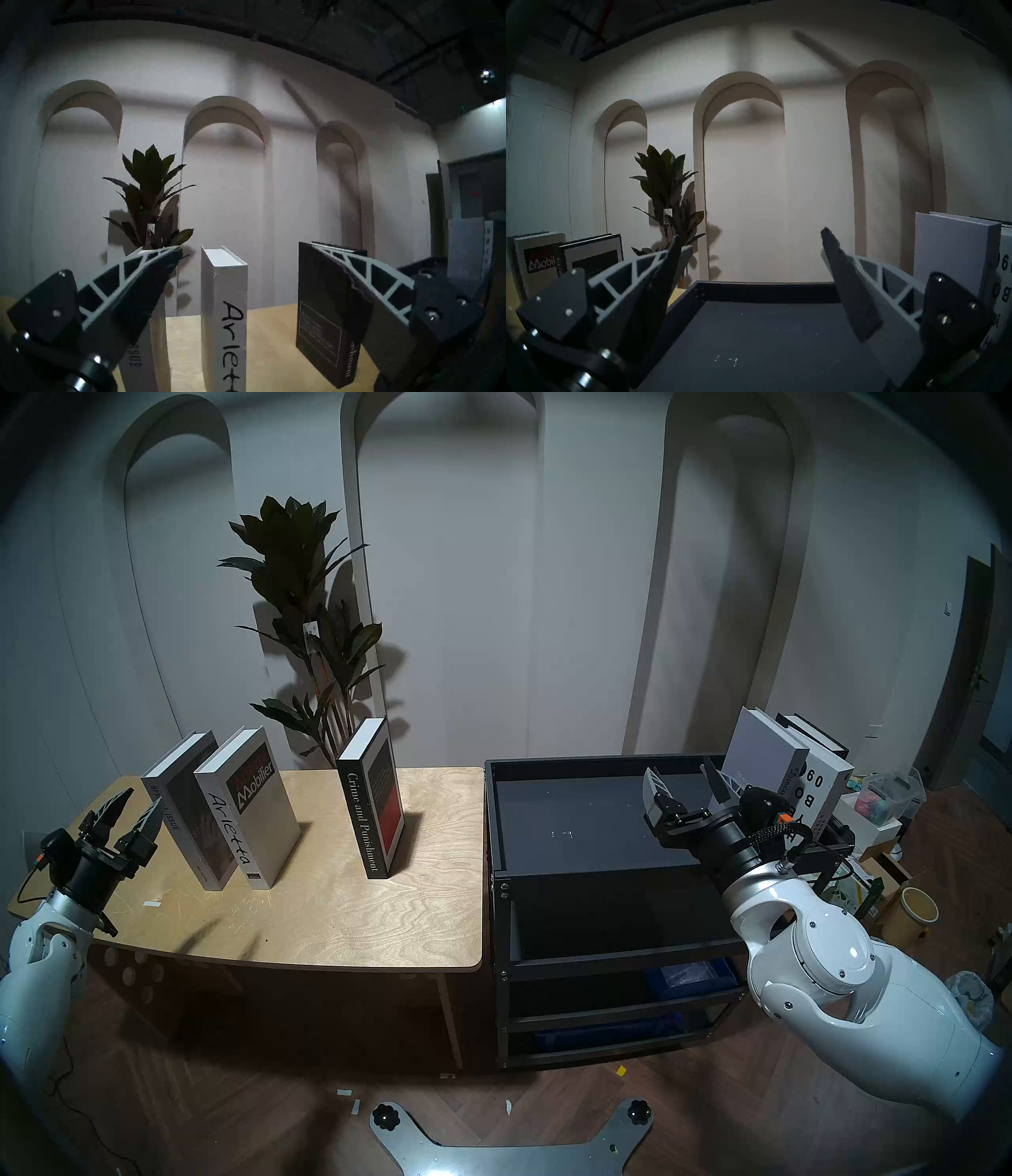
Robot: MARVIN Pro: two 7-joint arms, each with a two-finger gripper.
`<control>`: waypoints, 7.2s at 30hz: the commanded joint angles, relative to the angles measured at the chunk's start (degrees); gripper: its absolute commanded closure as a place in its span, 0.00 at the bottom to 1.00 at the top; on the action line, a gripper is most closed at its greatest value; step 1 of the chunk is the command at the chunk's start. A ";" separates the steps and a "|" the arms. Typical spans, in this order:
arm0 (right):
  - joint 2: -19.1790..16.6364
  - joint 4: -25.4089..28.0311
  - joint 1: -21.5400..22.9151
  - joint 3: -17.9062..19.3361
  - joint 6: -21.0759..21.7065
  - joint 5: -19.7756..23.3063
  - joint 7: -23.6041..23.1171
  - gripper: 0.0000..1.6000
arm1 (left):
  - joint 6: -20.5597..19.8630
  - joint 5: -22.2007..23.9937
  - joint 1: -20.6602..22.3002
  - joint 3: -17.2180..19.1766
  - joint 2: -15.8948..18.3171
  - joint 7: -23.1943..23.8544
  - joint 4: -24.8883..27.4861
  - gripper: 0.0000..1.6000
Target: Move the books from the display table onto the shelf, standing them upright with spines facing out and tallest at one end
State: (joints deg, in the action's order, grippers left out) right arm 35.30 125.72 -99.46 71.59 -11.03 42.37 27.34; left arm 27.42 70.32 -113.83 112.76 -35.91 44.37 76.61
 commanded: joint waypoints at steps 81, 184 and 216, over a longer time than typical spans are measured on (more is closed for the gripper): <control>5.95 -11.60 11.38 -5.27 2.79 -6.63 -0.05 0.00 | -2.51 -17.85 40.44 -30.38 -3.91 -18.19 -16.62 0.00; 4.51 -7.67 8.47 -7.03 2.42 -8.42 3.14 0.00 | -42.13 -5.74 52.73 -15.74 5.90 -52.04 31.88 1.00; 4.29 -7.76 8.72 -7.38 2.41 -8.41 3.30 0.00 | -54.39 8.36 65.82 -33.29 -6.81 -80.48 53.89 1.00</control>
State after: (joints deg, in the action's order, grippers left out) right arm 39.45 117.15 -91.22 63.97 -8.37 33.97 30.73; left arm -26.94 78.76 -53.63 82.78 -38.89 -31.52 127.52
